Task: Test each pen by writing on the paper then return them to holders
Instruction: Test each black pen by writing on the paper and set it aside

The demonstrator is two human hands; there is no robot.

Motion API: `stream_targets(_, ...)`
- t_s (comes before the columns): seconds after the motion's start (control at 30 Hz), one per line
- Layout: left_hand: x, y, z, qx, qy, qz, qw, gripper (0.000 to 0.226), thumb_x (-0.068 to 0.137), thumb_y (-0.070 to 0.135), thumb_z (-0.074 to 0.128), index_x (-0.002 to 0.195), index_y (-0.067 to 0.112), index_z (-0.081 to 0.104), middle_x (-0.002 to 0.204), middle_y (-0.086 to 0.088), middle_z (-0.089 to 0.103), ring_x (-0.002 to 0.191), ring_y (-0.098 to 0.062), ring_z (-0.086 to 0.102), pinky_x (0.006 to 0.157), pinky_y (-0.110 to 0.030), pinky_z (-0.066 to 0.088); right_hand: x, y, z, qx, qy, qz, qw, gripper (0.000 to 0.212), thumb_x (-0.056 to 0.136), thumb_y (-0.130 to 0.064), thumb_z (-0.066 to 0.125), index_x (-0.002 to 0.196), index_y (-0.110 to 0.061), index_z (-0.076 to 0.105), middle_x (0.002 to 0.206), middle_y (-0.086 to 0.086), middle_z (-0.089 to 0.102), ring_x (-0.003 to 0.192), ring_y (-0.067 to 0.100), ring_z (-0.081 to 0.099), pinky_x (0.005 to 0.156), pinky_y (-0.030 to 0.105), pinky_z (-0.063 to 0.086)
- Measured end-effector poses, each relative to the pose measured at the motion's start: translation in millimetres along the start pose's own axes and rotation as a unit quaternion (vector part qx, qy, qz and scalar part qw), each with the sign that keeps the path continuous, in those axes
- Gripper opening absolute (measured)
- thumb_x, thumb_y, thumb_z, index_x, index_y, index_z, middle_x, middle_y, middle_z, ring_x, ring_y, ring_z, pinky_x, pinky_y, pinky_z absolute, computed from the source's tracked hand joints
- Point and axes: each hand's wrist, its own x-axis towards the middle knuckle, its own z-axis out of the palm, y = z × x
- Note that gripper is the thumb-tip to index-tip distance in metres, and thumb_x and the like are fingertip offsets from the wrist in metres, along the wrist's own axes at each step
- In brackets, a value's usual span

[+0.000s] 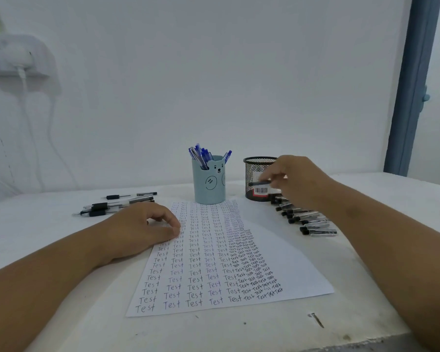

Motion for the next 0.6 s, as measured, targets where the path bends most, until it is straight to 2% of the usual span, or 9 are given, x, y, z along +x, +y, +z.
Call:
stream_targets(0.13, 0, 0, 0, 0.0, -0.002, 0.003, 1.0, 0.005, 0.082, 0.041, 0.078, 0.085, 0.044, 0.075, 0.112, 0.021, 0.065, 0.106, 0.005, 0.056, 0.1, -0.029, 0.039, -2, 20, -12, -0.085, -0.049, 0.06, 0.993, 0.036, 0.093, 0.002, 0.054, 0.108, -0.02, 0.078, 0.095, -0.005, 0.061, 0.086, 0.016, 0.058, 0.071, 0.023, 0.044)
stream_targets(0.2, 0, 0, 0, 0.002, -0.003, 0.005, 1.0, 0.005, 0.083, 0.04, 0.078, 0.086, 0.044, 0.075, 0.111, 0.021, 0.065, 0.106, 0.005, 0.056, 0.101, -0.03, 0.04, -2, 26, -15, -0.086, -0.067, 0.08, 0.991, 0.037, 0.091, 0.004, 0.056, 0.104, -0.021, 0.08, 0.085, -0.009, 0.064, 0.074, 0.013, 0.06, 0.067, 0.024, 0.051)
stream_targets(0.27, 1, -1, 0, 0.003, -0.001, 0.006, 1.0, 0.006, 0.083, 0.041, 0.078, 0.086, 0.045, 0.075, 0.112, 0.021, 0.066, 0.107, 0.005, 0.056, 0.104, -0.031, 0.04, -1, 29, -16, -0.089, -0.078, 0.087, 0.989, 0.038, 0.09, 0.005, 0.056, 0.107, -0.021, 0.078, 0.086, -0.009, 0.065, 0.07, 0.006, 0.057, 0.063, 0.019, 0.049)
stream_targets(0.33, 1, -1, 0, 0.003, 0.001, 0.005, 1.0, 0.006, 0.082, 0.041, 0.078, 0.085, 0.045, 0.075, 0.112, 0.021, 0.066, 0.108, 0.006, 0.055, 0.104, -0.031, 0.039, -1, 31, -16, -0.087, -0.083, 0.091, 0.989, 0.041, 0.09, 0.005, 0.055, 0.113, -0.023, 0.074, 0.093, -0.007, 0.064, 0.071, 0.002, 0.054, 0.058, 0.015, 0.042)
stream_targets(0.47, 0, -1, 0, 0.001, 0.0, 0.006, 1.0, 0.007, 0.082, 0.04, 0.078, 0.087, 0.044, 0.075, 0.11, 0.023, 0.065, 0.105, 0.007, 0.055, 0.099, -0.028, 0.038, -3, 30, -16, -0.065, -0.086, 0.09, 0.99, 0.044, 0.086, 0.007, 0.048, 0.111, -0.021, 0.071, 0.108, -0.001, 0.065, 0.081, 0.011, 0.058, 0.06, 0.016, 0.042)
stream_targets(0.6, 1, -1, 0, 0.003, -0.001, 0.01, 1.0, 0.008, 0.082, 0.039, 0.078, 0.089, 0.044, 0.075, 0.109, 0.021, 0.067, 0.105, 0.004, 0.057, 0.102, -0.031, 0.04, -2, 24, -15, -0.041, -0.078, 0.072, 0.993, 0.043, 0.084, 0.008, 0.05, 0.108, -0.021, 0.071, 0.109, -0.004, 0.062, 0.09, 0.015, 0.056, 0.062, 0.014, 0.04)
